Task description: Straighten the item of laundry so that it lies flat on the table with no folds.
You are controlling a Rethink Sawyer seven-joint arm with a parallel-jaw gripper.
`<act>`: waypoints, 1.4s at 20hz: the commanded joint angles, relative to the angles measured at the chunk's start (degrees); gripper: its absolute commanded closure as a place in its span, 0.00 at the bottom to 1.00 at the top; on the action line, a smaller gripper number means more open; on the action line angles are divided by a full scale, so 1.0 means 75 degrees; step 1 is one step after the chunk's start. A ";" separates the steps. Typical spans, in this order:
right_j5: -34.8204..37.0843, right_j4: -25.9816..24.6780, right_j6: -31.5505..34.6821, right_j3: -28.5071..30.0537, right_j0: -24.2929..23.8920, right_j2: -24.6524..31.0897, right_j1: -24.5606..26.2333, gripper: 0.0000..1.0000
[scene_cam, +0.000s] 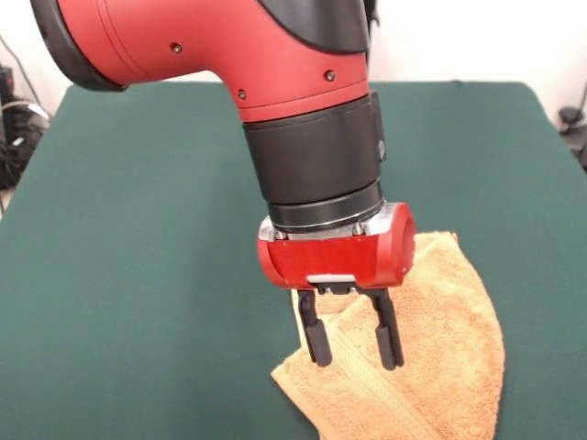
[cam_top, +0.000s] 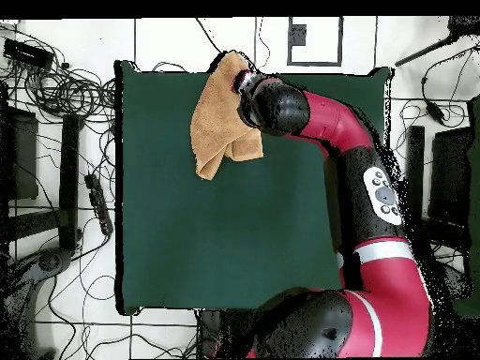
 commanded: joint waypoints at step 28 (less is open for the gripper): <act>0.0603 -0.1154 -0.0934 -0.0411 -0.0342 0.1025 0.1693 0.00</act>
